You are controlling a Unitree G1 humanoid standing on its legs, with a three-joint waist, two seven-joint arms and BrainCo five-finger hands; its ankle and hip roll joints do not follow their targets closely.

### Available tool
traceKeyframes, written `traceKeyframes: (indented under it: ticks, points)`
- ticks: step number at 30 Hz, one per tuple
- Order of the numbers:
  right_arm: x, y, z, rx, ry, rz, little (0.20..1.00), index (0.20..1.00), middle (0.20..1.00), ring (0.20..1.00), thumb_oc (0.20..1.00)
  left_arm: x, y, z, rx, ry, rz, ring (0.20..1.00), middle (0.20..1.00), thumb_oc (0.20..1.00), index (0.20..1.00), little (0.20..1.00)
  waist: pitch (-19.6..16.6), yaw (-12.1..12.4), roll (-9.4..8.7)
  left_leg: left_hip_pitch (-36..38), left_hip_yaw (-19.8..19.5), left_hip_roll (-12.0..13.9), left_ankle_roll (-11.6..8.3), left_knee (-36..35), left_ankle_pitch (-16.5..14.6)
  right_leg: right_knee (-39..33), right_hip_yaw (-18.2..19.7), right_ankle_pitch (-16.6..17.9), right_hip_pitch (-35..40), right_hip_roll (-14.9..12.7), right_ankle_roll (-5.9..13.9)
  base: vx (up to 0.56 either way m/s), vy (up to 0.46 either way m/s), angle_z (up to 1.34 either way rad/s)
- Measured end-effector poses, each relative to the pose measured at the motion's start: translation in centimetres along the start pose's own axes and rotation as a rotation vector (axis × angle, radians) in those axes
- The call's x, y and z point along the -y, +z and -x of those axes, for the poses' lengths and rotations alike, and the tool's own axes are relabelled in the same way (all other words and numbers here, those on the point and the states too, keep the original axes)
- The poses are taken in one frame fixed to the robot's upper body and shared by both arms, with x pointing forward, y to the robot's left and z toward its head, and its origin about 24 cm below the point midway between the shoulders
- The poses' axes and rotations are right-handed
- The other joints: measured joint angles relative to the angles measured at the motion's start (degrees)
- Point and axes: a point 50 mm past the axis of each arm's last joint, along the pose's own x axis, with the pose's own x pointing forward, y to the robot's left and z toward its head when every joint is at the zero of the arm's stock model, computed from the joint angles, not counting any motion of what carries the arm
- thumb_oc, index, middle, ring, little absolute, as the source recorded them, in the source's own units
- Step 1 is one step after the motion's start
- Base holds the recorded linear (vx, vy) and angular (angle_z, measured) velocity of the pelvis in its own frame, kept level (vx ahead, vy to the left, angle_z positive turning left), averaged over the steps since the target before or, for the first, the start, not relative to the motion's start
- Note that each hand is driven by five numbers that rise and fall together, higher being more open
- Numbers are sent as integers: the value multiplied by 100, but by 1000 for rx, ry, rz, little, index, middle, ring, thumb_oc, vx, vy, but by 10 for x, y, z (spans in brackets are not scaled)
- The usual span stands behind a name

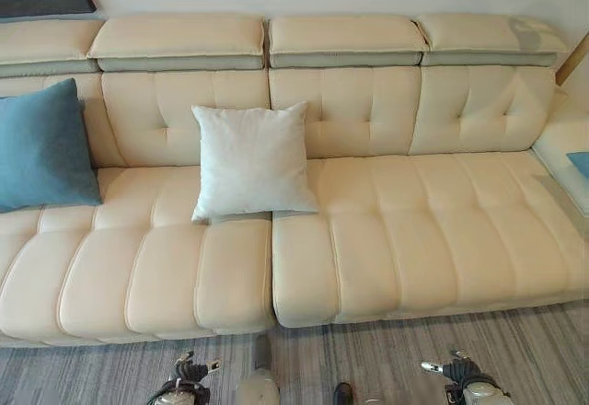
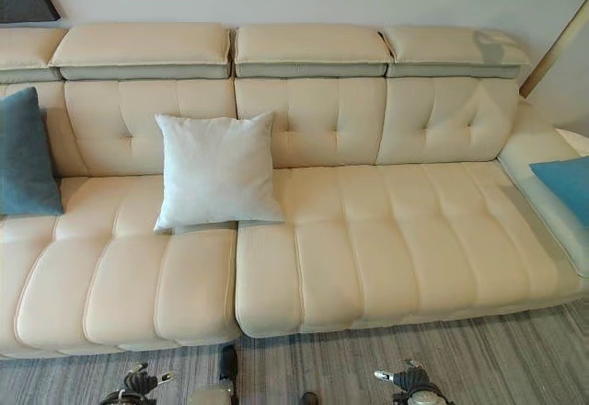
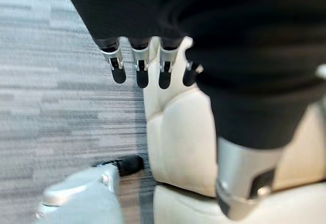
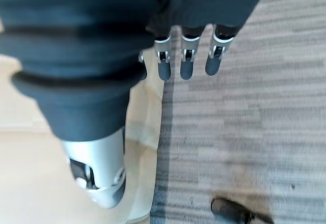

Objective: Pick up all the scattered cushions and arrange them neatly on the sofa.

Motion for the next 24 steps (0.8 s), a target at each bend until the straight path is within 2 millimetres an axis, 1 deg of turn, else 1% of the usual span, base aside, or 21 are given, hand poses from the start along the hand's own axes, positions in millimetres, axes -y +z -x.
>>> traceKeyframes:
  ticks: [1,2,3,4,5,6,7,8,9,10,12,14,16,17,18,19,20,21,22,23,24]
  points:
    - [0,2,0,8,0,2,1000,1000,1000,1000,1000,1,-2,0,-7,-4,-6,1000,1000,1000,1000,1000,34,2,-93,62,-45,-137,-178,48,-206,-33,-37,133,-23,-100,-166,-213,-79,-10]
    - [-3,7,0,24,7,4,1000,1000,1000,1000,1000,0,-3,0,-12,-1,-7,1000,1000,1000,1000,1000,67,-3,-202,128,-39,-388,-198,362,-666,-75,-9,224,-42,-290,-214,-107,-24,-16]
    - [-4,9,0,33,12,1,1000,1000,1000,1000,1000,-1,-3,0,-11,1,-7,1000,1000,1000,1000,1000,87,-34,-290,273,51,-677,43,572,-1144,-168,-25,325,-39,-452,-140,-151,-18,-8]
    - [-3,10,0,41,13,0,1000,1000,1000,1000,1000,0,-4,1,-13,-1,-5,1000,1000,1000,1000,1000,119,-96,-244,498,123,-788,214,650,-1427,-260,-16,452,-41,-485,-117,-140,2,-5]
    - [-5,9,1,35,18,-5,1000,1000,1000,1000,1000,1,-4,1,-10,-4,-3,1000,1000,1000,1000,1000,145,-111,-208,723,100,-869,420,705,-1739,-309,54,518,-93,-480,-92,-158,67,-22]
    - [-9,8,1,34,32,-9,1000,1000,1000,1000,1000,2,1,1,8,-9,2,1000,1000,1000,1000,1000,194,-96,-184,793,-105,-969,575,705,-1855,-324,214,591,-219,-491,6,-112,61,-38]
    - [-10,9,1,36,34,-9,1000,1000,1000,1000,1000,4,3,1,17,-14,5,1000,1000,1000,1000,1000,259,-88,-183,805,-203,-974,603,697,-1874,-339,265,655,-231,-491,36,-80,98,-67]
    - [-8,10,0,36,30,-15,1000,1000,1000,1000,1000,8,0,3,10,-25,13,1000,1000,1000,1000,1000,300,-57,-117,1011,-220,-929,643,387,-1890,-380,425,732,-221,-434,128,-58,159,-47]
    - [-7,6,1,23,25,-20,1000,1000,1000,1000,1000,13,3,3,14,-39,16,1000,1000,1000,1000,1000,319,-149,-1,1228,-194,-886,838,-159,-1935,-460,417,808,-227,-436,263,-74,193,-34]
    - [-7,0,2,8,26,-21,1000,1000,1000,1000,1000,13,8,1,28,-40,16,1000,1000,1000,1000,1000,311,-230,-14,1323,-202,-972,918,-385,-1850,-477,413,862,-238,-509,340,-80,181,2]
    - [-8,-3,3,-2,26,-24,1000,1000,1000,1000,1000,12,6,2,27,-37,13,1000,1000,1000,1000,1000,289,-250,34,1339,-155,-1009,934,-385,-1841,-462,413,858,-237,-551,426,-55,113,-9]
    - [-11,-10,4,-17,32,-30,1000,1000,1000,1000,1000,9,7,1,29,-31,1,1000,1000,1000,1000,1000,245,-322,-15,1317,-94,-1069,938,-380,-1847,-447,512,844,-370,-622,465,-82,122,-27]
    - [-14,-6,4,-7,40,-46,1000,1000,1000,1000,1000,8,-5,3,-7,-31,-18,1000,1000,1000,1000,1000,224,-296,-16,1310,206,-1060,939,-344,-1847,-392,855,905,-534,-603,546,-94,135,-74]
    - [-15,-1,3,7,40,-65,1000,1000,1000,1000,1000,10,-9,4,-21,-41,-33,1000,1000,1000,1000,1000,222,-289,-4,1315,477,-1025,949,-383,-1854,-423,926,904,-600,-606,553,-88,134,-88]
    - [-15,2,3,10,37,-79,1000,1000,1000,1000,1000,11,-10,4,-22,-46,-43,1000,1000,1000,1000,1000,219,-275,0,1317,573,-1000,973,-384,-1871,-423,947,930,-617,-597,590,-67,104,-112]
    - [-20,2,4,10,45,-112,1000,1000,1000,1000,1000,11,-11,5,-22,-48,-75,1000,1000,1000,1000,1000,217,-372,-129,1367,933,-1091,945,-339,-1870,-377,1247,1205,-797,-581,749,-35,59,-124]
    - [-23,10,4,37,53,-120,1000,1000,1000,1000,1000,11,-12,5,-26,-48,-79,1000,1000,1000,1000,1000,211,-359,-165,1381,1145,-1033,960,-362,-1898,-370,1450,1179,-885,-560,777,-84,48,-185]
    - [-25,16,3,48,58,-132,1000,1000,1000,1000,1000,13,-10,4,-23,-54,-76,1000,1000,1000,1000,1000,219,-350,-155,1401,1559,-945,1087,-382,-1971,-425,1376,1075,-921,-571,782,-52,33,-154]
    - [-25,11,3,34,57,-138,1000,1000,1000,1000,1000,14,-4,3,-12,-54,-71,1000,1000,1000,1000,1000,220,-465,-162,1446,1721,-919,1135,-337,-2029,-432,1186,1059,-959,-562,838,-67,19,-161]
    - [-29,7,4,17,62,-144,1000,1000,1000,1000,1000,12,-1,2,0,-49,-80,1000,1000,1000,1000,1000,192,-488,-228,1512,2232,-804,1057,-339,-1933,-323,492,786,-1105,-658,663,6,-20,-180]
    - [-33,9,4,12,68,-159,1000,1000,1000,1000,1000,10,-3,2,0,-47,-96,1000,1000,1000,1000,1000,203,-369,-87,1594,2753,-565,1038,-340,-1968,30,-804,575,-1280,-840,576,12,-38,-210]
